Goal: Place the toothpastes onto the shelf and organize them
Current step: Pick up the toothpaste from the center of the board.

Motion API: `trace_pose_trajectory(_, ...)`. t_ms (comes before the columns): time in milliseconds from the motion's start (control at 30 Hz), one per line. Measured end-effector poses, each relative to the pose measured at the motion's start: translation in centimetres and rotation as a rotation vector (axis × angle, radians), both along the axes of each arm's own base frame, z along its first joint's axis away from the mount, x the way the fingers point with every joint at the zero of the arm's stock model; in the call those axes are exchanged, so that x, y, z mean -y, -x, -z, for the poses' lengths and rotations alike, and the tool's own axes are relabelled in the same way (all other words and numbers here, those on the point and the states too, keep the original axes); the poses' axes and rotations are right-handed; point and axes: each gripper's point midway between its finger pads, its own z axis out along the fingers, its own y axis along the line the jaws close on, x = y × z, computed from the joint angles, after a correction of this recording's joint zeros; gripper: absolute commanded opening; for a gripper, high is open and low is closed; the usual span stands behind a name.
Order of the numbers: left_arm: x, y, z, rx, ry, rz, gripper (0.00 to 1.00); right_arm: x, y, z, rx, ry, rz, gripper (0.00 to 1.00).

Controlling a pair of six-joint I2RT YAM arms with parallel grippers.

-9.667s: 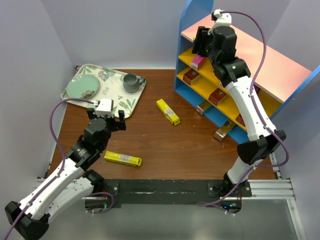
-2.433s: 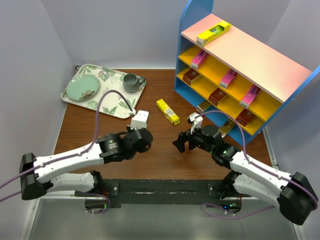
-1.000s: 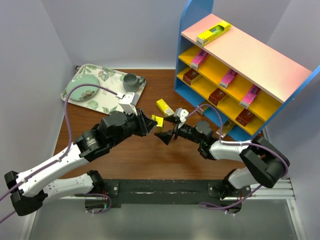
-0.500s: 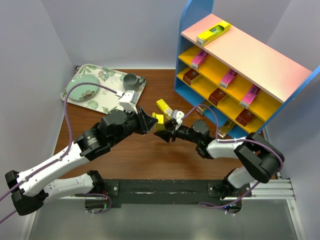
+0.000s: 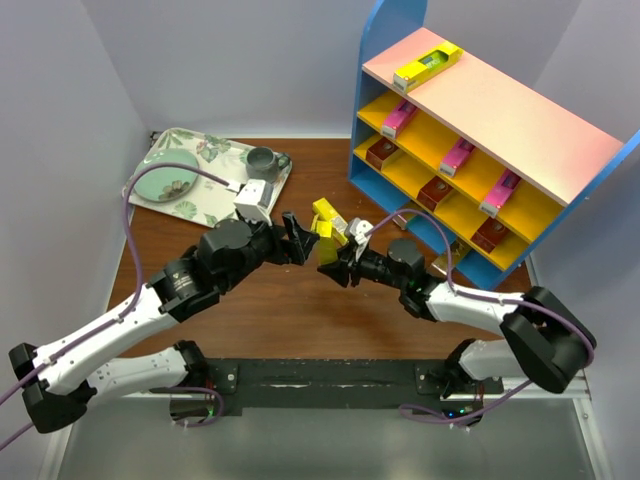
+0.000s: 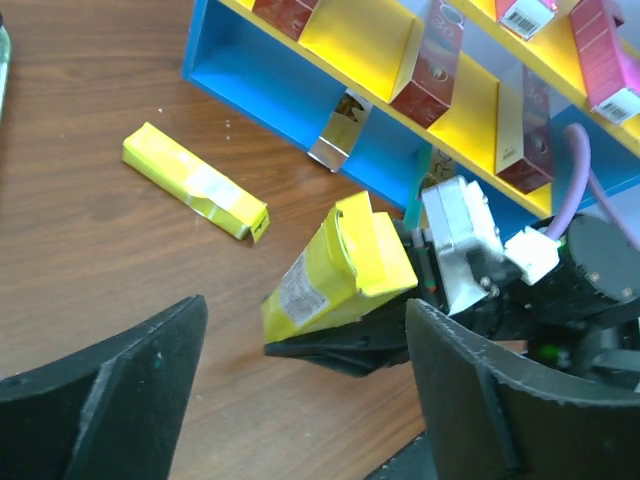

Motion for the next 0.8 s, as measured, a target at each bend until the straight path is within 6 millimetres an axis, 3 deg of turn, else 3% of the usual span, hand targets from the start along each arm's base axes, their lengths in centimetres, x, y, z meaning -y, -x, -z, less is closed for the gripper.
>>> trace_pose_trajectory(100,-0.4,0.2,0.8,0.023,-0.009,0.008,1.00,0.8,-0.1,0.5,-0.048,0.044,0.041,0.23)
trace_pose_trajectory(433,1.2,0.8,6.9,0.011,0.006,0.088,1.00,2.8,0.5,2.0,-0.221,0.179,0.164,0.26)
trace_pose_trajectory(633,2.5,0.3,7.0,0.034,0.100,0.090,0.98,2.9,1.4,2.6,-0.279,0.238,0.202,0.27)
trace_pose_trajectory(800,3.1,-0.5,6.5,0.042,0.165,0.061,0.86,2.9,1.7,2.7,-0.304,0.258,0.228,0.27)
